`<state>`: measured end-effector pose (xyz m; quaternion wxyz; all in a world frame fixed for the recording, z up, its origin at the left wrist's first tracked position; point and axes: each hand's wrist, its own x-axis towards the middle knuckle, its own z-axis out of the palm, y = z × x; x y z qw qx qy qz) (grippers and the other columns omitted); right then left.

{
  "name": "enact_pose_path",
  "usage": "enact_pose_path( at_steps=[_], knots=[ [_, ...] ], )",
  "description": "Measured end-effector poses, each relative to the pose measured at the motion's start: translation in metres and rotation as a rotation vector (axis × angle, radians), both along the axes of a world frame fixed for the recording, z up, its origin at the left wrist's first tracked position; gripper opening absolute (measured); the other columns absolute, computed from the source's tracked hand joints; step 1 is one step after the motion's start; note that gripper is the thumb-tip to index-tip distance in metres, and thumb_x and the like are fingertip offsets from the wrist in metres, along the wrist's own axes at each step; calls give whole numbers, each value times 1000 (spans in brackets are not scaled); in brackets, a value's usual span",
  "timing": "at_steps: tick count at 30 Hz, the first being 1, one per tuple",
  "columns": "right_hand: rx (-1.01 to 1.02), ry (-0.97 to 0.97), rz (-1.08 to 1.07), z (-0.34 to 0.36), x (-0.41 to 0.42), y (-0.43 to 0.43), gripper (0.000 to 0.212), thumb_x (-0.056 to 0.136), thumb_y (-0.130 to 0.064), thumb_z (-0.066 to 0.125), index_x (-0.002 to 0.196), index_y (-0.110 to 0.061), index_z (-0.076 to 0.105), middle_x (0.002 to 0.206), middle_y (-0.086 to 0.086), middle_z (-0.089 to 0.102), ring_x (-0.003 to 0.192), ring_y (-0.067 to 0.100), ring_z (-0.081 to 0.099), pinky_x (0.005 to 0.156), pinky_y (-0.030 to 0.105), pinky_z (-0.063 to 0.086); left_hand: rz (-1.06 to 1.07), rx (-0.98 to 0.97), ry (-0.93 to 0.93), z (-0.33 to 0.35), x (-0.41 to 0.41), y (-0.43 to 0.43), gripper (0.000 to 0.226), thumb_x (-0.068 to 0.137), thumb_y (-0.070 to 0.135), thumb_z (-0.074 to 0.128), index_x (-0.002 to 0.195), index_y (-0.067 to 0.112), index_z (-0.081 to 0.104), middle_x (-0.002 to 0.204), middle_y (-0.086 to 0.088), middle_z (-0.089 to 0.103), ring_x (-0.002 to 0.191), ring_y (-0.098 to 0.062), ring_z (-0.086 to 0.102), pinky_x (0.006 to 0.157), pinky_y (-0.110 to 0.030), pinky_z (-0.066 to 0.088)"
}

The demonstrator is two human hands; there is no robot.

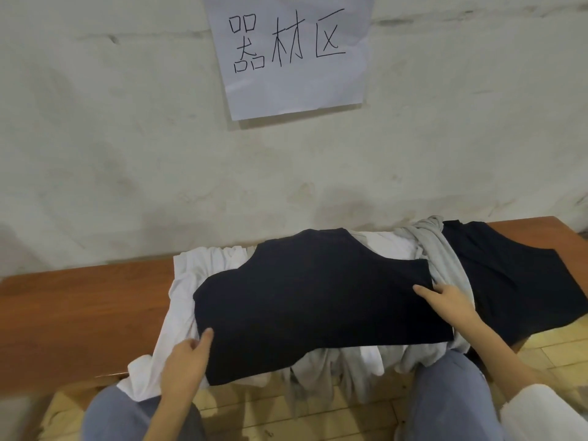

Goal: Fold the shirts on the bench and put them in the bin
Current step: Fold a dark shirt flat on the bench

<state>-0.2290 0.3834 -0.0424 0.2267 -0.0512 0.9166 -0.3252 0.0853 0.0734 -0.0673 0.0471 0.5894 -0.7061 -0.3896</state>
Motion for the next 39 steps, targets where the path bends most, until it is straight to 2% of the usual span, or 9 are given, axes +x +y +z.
enact_pose_path(
  at_steps=[3,6,10,13,19,27,30,34,39],
  knots=[
    [-69,174,-63,-2,14,2,32,97,-28,51,99,4,55,95,23,61,80,24,55,73,39,43,-50,-37,5,1,-1,18,35,98,25,48,67,7,52,64,-10,53,63,-21,52,74,-41,48],
    [-170,271,-221,-4,23,3,33,98,-29,49,120,-5,51,114,14,58,103,29,57,84,40,45,115,-82,155,12,-7,28,28,102,24,38,107,0,52,99,-17,58,94,-32,57,88,-45,45],
    [-316,378,-270,16,22,15,27,98,-28,48,120,-14,52,106,5,58,94,22,56,78,35,46,118,-335,345,37,-5,24,28,102,25,36,108,1,48,92,-15,57,82,-32,56,69,-40,45],
    [-272,416,-264,25,15,29,26,96,-24,54,118,-10,55,103,4,58,88,20,55,73,31,41,36,-417,191,37,13,14,27,100,28,39,104,3,48,86,-15,59,75,-30,55,66,-38,43],
    [-206,97,-228,-3,12,54,26,88,-20,66,112,-10,62,129,13,56,119,30,51,94,40,42,-75,-325,-170,7,39,10,25,97,33,46,107,10,48,96,-16,64,81,-31,62,75,-43,54],
    [-212,331,-189,6,8,42,21,92,-16,60,113,-15,61,118,10,62,110,27,57,88,35,42,-81,-393,-14,10,21,10,23,96,33,49,104,12,53,89,-12,68,70,-23,59,68,-34,52],
    [-78,263,-27,7,-1,48,16,90,-12,61,104,-18,64,113,9,63,109,26,57,86,33,43,-211,-338,-141,9,30,-2,28,93,35,55,112,17,46,86,-9,66,70,-22,61,67,-33,53],
    [61,258,43,-1,-5,42,14,90,-19,62,104,-19,62,105,5,63,86,16,56,71,29,44,-401,-259,-253,10,19,-14,50,89,43,59,130,24,38,98,-5,67,82,-18,63,75,-31,51],
    [-1,419,50,2,-21,6,32,92,-20,59,123,-15,53,104,4,61,92,20,58,78,31,46,-308,-294,44,27,-36,-32,47,95,37,50,136,14,42,128,-13,58,110,-30,60,92,-40,50]
  ],
)
